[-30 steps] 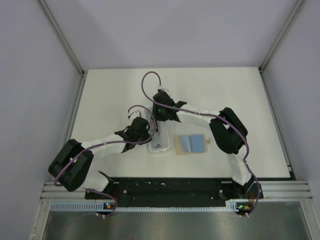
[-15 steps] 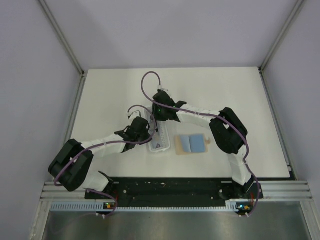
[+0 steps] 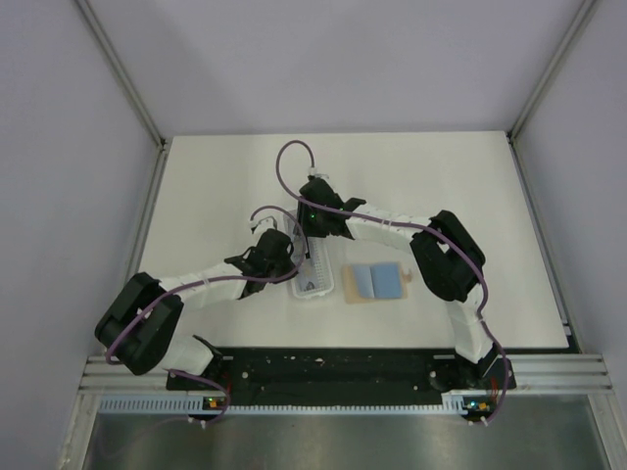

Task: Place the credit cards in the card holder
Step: Pick up the credit card from the storage box.

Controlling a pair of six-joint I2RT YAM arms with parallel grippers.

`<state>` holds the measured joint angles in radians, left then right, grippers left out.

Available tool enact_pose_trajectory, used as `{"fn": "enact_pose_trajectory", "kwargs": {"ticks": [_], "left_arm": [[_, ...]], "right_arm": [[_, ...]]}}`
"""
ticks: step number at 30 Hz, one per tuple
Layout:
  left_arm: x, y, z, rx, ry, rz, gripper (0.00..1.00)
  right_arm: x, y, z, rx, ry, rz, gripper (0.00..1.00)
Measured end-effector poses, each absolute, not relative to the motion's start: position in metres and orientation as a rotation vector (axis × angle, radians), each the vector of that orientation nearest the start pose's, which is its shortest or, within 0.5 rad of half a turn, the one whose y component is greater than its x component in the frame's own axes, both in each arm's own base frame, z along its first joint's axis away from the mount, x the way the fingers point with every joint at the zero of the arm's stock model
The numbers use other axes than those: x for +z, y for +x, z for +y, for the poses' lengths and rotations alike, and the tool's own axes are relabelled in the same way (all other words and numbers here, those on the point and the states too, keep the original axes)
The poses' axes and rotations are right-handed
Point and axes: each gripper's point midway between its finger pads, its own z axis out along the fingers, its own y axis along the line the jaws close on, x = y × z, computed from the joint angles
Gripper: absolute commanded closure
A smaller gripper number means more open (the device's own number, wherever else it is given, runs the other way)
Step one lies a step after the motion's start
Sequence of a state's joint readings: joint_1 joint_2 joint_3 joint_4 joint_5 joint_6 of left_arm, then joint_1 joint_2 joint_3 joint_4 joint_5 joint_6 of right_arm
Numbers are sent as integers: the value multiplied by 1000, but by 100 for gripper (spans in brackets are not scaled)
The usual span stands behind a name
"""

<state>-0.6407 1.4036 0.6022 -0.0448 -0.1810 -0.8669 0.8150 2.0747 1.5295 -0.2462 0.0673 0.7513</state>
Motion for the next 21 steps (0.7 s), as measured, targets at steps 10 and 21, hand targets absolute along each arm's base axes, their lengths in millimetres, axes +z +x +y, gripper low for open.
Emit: {"fn": "enact_pose_trajectory", "kwargs": {"ticks": [10,21], "left_arm": [[33,270,-201,-475,-360,2429,100],[32,269,-203,-481,-354,2433,100]], "right_arm": [[68,360,405,646,-65,2465,63],[65,358,400,612,-79,2483,62]]}}
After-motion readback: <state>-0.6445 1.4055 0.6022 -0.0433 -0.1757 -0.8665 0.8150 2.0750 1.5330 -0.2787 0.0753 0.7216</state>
